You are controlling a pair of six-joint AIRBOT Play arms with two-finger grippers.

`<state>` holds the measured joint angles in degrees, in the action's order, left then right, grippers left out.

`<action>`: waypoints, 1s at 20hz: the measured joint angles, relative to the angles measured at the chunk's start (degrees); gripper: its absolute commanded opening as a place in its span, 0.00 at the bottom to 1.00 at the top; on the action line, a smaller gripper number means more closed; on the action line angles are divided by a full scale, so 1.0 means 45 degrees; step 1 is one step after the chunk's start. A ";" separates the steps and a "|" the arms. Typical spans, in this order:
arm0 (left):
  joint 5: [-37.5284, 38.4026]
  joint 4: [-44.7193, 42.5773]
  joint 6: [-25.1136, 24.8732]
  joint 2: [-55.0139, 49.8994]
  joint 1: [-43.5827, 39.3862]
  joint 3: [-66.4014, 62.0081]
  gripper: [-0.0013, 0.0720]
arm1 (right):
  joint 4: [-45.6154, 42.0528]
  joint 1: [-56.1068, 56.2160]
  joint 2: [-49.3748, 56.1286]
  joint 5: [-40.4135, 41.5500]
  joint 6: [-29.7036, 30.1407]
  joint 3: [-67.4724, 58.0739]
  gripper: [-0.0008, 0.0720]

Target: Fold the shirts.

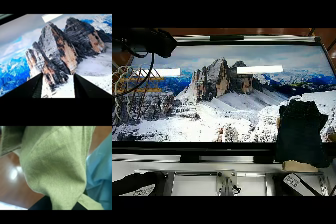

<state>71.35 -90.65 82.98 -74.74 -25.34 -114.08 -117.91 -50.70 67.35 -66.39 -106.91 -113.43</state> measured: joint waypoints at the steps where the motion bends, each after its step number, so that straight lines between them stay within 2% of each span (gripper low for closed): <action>1: 0.0146 0.0000 0.0000 0.0000 0.0005 0.0000 0.62 | -0.0185 -0.0121 0.0010 0.0049 -0.0068 0.0000 0.09; 8: 0.0787 0.0005 0.0044 0.0000 0.0010 0.0049 0.62 | -0.0534 -0.1399 0.0039 0.0282 -0.0505 0.0000 0.09; 15: 0.1855 0.0049 0.0053 0.0000 -0.0010 0.0049 0.62 | 0.0695 -0.3818 0.0131 0.0296 -0.0622 -0.0005 0.10; 16: 0.1923 0.0049 0.0053 0.0000 -0.0010 0.0049 0.62 | 0.0894 -0.4099 0.0155 0.0296 -0.0559 -0.0010 0.22; 17: 0.1982 0.0049 0.0058 0.0000 -0.0010 0.0049 0.62 | 0.1049 -0.4333 0.0175 0.0253 -0.0534 -0.0015 0.61; 18: 0.2025 0.0049 0.0063 0.0000 -0.0010 0.0049 0.62 | 0.1180 -0.4493 0.0180 0.0112 -0.0495 -0.0015 0.74; 20: 0.2064 0.0049 0.0063 0.0000 -0.0010 0.0049 0.62 | 0.1574 -0.4687 0.0107 -0.0063 -0.0277 -0.0010 0.74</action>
<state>80.64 -90.43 83.26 -74.74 -25.39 -113.86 -110.83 -71.79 67.83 -66.67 -108.16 -113.47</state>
